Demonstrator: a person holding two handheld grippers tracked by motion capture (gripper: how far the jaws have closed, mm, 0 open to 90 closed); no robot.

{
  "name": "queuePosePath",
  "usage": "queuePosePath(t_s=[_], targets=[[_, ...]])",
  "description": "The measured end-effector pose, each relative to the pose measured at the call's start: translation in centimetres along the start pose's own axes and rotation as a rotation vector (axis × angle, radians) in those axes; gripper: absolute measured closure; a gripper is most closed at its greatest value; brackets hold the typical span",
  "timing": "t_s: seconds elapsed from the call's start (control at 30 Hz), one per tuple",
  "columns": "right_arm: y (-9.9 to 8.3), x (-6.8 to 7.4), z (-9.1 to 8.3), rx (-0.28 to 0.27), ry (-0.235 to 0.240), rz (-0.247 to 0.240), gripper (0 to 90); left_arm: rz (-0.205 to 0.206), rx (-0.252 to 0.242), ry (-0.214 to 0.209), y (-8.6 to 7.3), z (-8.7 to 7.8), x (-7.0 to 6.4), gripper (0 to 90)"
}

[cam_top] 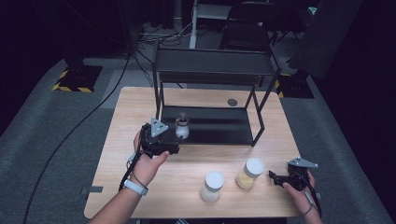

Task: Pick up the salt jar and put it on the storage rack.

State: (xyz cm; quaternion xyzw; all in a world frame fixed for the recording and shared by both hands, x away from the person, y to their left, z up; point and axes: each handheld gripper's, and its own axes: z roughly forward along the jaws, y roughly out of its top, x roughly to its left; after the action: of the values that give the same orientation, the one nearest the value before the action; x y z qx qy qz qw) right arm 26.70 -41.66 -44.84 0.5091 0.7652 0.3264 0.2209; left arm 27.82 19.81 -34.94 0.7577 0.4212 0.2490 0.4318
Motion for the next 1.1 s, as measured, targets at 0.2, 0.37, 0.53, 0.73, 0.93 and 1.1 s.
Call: queuePosePath(t_s=[0.2,0.37,0.53,0.73,0.93,1.1], targets=[[0.0,0.0,0.0,0.000,0.000,0.000,2.0,-0.010,0.017,-0.004,-1.2,-0.6,0.2,7.7],[0.0,0.0,0.0,0.000,-0.001,0.000,2.0,-0.025,0.011,-0.014,-2.6,-1.0,0.6,3.1],[0.0,0.1,0.0,-0.001,-0.002,0.002,1.9,-0.035,0.017,-0.025,-3.9,-1.1,0.9,1.9],[-0.1,0.1,-0.1,0.000,-0.002,0.002,2.0,-0.059,0.028,-0.025,-5.5,-1.1,1.0,1.7],[-0.1,0.1,-0.1,0.000,-0.002,0.002,1.9,-0.074,0.036,-0.027,-6.7,-1.0,1.3,1.7],[-0.1,0.1,-0.1,0.000,-0.002,0.002,2.0,-0.085,0.066,-0.026,-8.0,-0.5,1.5,1.7]])
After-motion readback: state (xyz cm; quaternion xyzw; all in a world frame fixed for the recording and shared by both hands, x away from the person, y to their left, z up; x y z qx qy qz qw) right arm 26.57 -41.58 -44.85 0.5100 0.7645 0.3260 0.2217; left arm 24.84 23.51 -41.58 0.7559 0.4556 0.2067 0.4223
